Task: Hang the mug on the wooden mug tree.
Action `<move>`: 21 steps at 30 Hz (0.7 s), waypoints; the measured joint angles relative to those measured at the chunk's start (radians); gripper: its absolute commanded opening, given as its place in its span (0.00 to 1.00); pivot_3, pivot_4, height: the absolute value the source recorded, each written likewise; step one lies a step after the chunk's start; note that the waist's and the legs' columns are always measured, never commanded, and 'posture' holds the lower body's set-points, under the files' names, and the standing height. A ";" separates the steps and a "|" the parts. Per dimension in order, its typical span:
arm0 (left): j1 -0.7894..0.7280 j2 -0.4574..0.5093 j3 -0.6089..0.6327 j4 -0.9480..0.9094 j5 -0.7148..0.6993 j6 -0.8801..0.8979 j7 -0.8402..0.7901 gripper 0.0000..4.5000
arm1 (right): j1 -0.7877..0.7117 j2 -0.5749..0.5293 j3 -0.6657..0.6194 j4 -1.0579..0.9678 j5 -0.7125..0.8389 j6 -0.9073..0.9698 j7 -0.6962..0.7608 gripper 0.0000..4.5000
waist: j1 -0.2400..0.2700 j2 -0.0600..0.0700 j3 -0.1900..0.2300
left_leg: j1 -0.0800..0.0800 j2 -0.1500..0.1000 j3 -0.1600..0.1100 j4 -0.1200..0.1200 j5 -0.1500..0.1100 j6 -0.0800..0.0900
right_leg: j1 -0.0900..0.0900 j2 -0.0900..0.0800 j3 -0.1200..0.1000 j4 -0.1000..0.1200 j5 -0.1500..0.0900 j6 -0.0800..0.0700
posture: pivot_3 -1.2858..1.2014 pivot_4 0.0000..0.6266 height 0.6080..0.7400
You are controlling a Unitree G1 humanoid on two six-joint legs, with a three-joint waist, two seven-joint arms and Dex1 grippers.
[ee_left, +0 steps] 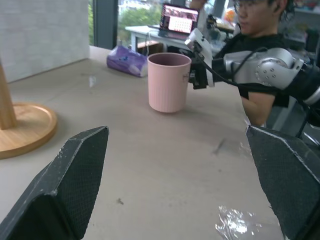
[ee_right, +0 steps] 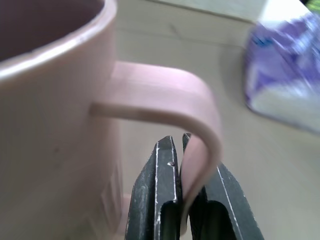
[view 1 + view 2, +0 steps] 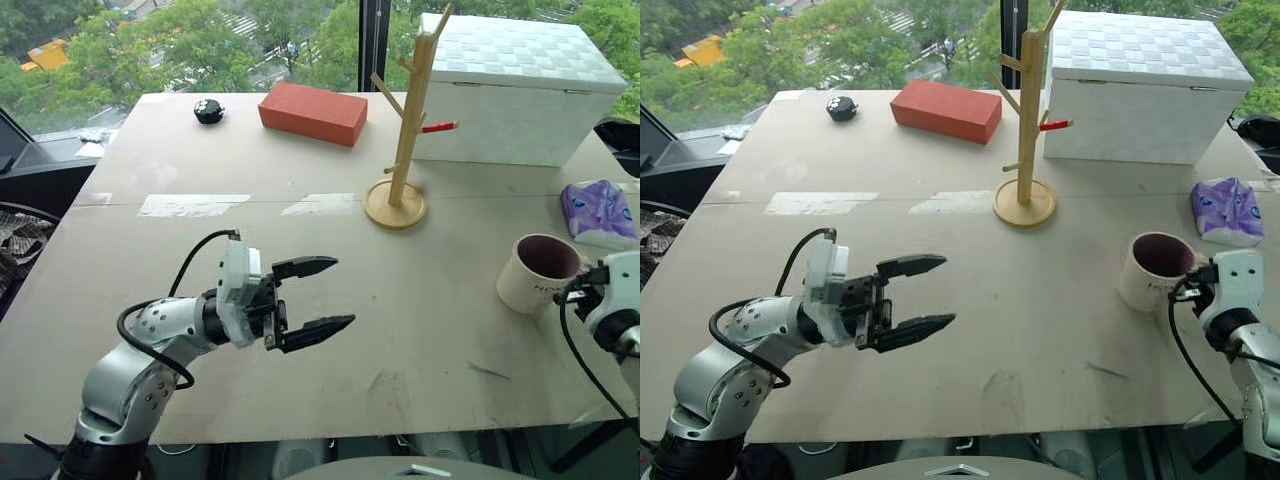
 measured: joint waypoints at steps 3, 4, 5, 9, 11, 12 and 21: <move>0.030 -0.045 0.036 0.006 0.005 -0.029 0.050 1.00 | -0.133 -0.072 0.045 -0.025 0.052 0.069 0.050 0.01 | -0.009 -0.001 0.000 | 0.004 0.000 0.001 0.000 0.000 0.000 | 0.003 0.001 0.002 0.000 0.000 0.000 | 0.52 0.24 1.00; 0.040 -0.058 0.049 0.011 0.009 -0.040 0.064 1.00 | -0.195 -0.103 0.072 -0.023 0.066 0.095 0.071 0.01 | -0.012 -0.001 0.001 | 0.007 0.000 0.001 0.000 0.000 0.000 | 0.006 0.001 0.002 0.000 0.000 0.000 | 0.52 0.24 1.00; 0.048 -0.072 0.066 0.016 0.012 -0.050 0.083 1.00 | -0.274 -0.136 0.109 -0.024 0.079 0.116 0.099 0.01 | -0.014 -0.001 0.001 | 0.010 0.000 0.000 -0.001 0.000 0.000 | 0.008 0.001 0.001 0.000 0.000 0.000 | 0.52 0.24 1.00; 0.078 -0.110 0.109 0.032 0.029 -0.104 0.114 1.00 | -0.530 -0.183 0.269 0.053 0.073 0.143 0.189 0.01 | -0.017 -0.003 0.002 | 0.010 0.000 0.000 -0.001 0.000 0.000 | 0.009 0.001 0.001 0.000 0.001 -0.002 | 0.52 0.24 1.00; 0.086 -0.129 0.123 0.045 0.044 -0.143 0.117 1.00 | -0.657 -0.182 0.350 0.145 0.052 0.142 0.231 0.01 | -0.018 -0.003 0.002 | 0.009 0.000 0.001 -0.001 0.000 0.000 | 0.008 0.001 0.002 0.000 0.001 -0.002 | 0.52 0.24 1.00; 0.089 -0.141 0.127 0.050 0.052 -0.167 0.117 1.00 | -0.731 -0.181 0.391 0.203 0.033 0.137 0.259 0.01 | -0.019 -0.003 0.002 | 0.009 0.000 0.001 -0.001 0.000 0.000 | 0.008 0.000 0.002 -0.001 0.001 -0.002 | 0.52 0.24 1.00; 0.192 -0.175 0.194 0.049 0.034 -0.285 0.091 1.00 | -1.129 -0.118 0.613 0.792 -0.159 -0.074 0.501 0.01 | -0.014 -0.004 0.002 | 0.006 0.000 0.003 -0.002 -0.001 0.001 | 0.006 -0.001 0.002 -0.003 0.001 -0.002 | 0.52 0.24 1.00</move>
